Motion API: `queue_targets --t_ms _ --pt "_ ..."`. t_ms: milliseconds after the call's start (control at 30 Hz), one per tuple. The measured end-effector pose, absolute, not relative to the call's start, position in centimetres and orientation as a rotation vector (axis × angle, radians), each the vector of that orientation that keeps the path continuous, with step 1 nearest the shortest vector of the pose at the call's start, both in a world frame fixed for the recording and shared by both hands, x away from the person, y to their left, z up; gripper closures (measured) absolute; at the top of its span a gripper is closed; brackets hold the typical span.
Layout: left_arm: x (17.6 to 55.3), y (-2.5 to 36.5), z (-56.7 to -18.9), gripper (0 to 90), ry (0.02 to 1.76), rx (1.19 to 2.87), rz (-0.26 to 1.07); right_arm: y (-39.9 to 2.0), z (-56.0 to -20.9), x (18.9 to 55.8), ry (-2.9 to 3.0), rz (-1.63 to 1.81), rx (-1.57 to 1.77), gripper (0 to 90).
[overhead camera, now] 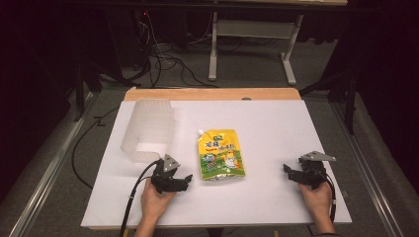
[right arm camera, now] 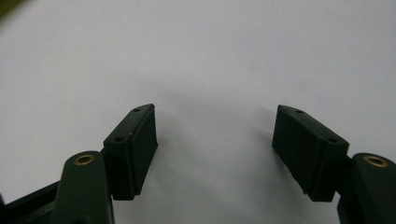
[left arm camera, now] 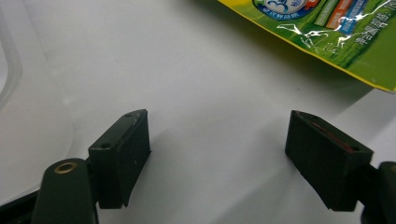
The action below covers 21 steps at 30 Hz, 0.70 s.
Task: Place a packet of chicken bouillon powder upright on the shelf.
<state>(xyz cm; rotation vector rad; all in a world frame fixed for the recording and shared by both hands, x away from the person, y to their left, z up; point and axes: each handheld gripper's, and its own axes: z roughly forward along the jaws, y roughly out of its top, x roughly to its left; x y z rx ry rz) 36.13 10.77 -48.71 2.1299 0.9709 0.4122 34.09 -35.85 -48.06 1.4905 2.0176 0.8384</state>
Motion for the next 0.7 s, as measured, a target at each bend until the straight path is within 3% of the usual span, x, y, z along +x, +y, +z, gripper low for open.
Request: queue_targets --t_ms 700 --pt "36.02 10.57 -48.55 23.1 0.996 2.132 0.418 -35.84 -48.06 34.09 2.018 0.836 1.489 31.0"
